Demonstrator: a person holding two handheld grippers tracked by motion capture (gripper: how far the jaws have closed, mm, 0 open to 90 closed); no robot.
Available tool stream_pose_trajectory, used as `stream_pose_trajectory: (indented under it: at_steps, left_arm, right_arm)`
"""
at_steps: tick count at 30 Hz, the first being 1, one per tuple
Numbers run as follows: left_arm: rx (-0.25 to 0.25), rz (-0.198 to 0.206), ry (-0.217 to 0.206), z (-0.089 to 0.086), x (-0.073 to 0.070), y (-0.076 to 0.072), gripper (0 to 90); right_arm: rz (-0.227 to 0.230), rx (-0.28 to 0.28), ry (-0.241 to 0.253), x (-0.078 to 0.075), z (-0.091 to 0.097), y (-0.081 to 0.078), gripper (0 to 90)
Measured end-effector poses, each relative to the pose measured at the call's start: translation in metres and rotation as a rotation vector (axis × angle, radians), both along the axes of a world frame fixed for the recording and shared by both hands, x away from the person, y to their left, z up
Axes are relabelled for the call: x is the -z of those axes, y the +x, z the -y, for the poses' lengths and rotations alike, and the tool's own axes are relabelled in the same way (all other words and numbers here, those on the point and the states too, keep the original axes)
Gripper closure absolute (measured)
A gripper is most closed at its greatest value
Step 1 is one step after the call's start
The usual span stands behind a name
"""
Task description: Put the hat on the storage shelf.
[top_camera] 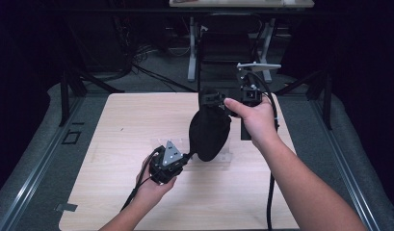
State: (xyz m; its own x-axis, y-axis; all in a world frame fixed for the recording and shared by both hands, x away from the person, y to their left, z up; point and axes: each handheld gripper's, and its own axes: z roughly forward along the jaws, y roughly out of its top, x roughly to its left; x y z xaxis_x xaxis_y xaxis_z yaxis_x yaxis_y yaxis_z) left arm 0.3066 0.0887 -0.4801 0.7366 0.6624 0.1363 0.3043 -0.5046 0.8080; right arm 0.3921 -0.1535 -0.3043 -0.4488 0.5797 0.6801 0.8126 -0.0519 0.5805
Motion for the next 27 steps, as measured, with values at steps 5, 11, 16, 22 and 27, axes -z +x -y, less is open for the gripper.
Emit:
stream_pose_trajectory:
  at_steps: [5,11,16,22,27]
  left_arm:
    - [-0.005,0.009,-0.006,-0.003,0.001,-0.001,83.9]
    - [-0.016,0.013,0.004,-0.010,0.005,-0.001,84.7]
    - [-0.025,0.002,0.006,-0.016,0.010,-0.001,84.9]
    - [-0.052,-0.023,0.008,-0.026,0.019,0.002,84.5]
    - [-0.084,-0.055,-0.005,-0.035,0.035,0.006,82.8]
  right_arm:
    - [0.029,-0.002,0.002,-0.004,0.006,-0.005,71.2]
    - [0.073,0.021,-0.047,-0.006,0.014,-0.012,68.8]
    - [0.106,0.028,-0.101,-0.005,0.014,-0.016,68.3]
    - [0.112,0.038,-0.118,-0.003,0.016,-0.018,67.9]
    - [0.118,0.047,-0.131,0.000,0.020,-0.020,68.0]
